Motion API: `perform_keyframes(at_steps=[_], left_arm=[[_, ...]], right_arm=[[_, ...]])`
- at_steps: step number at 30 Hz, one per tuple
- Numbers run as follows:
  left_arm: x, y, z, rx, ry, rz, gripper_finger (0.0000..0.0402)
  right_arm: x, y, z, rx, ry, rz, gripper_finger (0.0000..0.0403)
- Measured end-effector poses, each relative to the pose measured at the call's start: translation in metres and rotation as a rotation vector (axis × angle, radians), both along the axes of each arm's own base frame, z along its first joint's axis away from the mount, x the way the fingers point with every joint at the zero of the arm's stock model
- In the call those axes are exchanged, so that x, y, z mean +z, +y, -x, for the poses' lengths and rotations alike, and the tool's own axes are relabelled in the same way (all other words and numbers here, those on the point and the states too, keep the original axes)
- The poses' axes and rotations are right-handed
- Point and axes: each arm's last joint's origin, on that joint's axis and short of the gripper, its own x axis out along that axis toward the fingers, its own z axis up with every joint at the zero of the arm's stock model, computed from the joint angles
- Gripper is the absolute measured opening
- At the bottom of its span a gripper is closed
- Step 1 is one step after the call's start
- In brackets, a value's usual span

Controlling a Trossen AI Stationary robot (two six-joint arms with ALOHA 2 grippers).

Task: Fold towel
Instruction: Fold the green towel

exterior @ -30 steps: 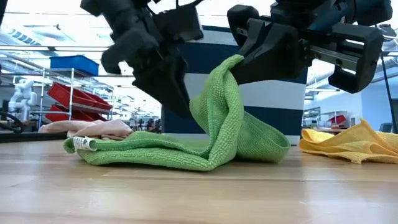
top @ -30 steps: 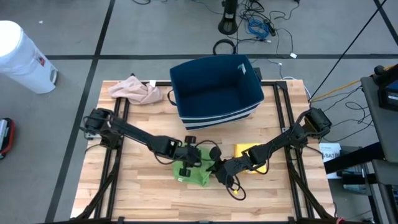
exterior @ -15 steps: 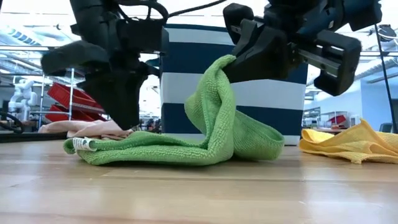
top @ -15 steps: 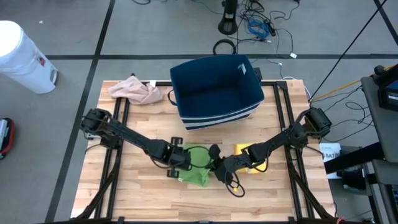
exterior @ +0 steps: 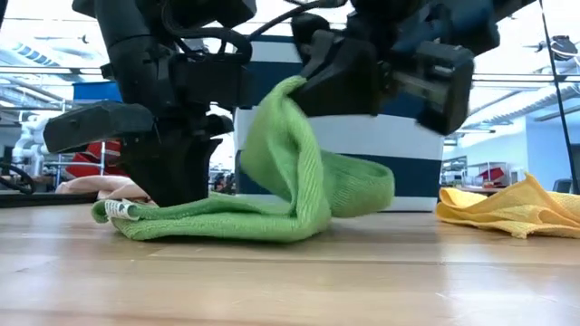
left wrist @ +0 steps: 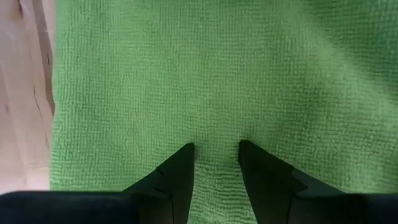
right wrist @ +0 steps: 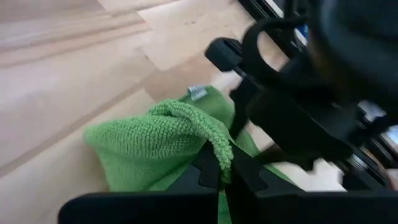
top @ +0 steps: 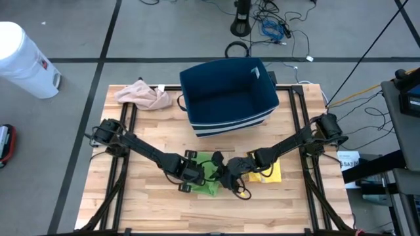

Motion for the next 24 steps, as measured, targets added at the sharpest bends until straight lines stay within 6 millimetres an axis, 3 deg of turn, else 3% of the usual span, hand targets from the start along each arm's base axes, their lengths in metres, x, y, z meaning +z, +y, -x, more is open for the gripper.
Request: perform_keyframes(at_steps=[5, 11, 24], left_arm=[[0.001, 0.000, -0.002, -0.001, -0.025, 0.008, 0.0140], [0.001, 0.000, -0.002, -0.002, -0.026, 0.006, 0.0140], [0.000, -0.001, -0.002, -0.009, -0.027, 0.007, 0.0140]], right_arm=[[-0.017, -0.002, -0.020, -0.025, 0.029, 0.049, 0.0001], [-0.023, 0.001, -0.038, -0.095, 0.008, 0.111, 0.0007], [-0.021, 0.001, -0.042, -0.087, -0.023, 0.058, 0.0009]])
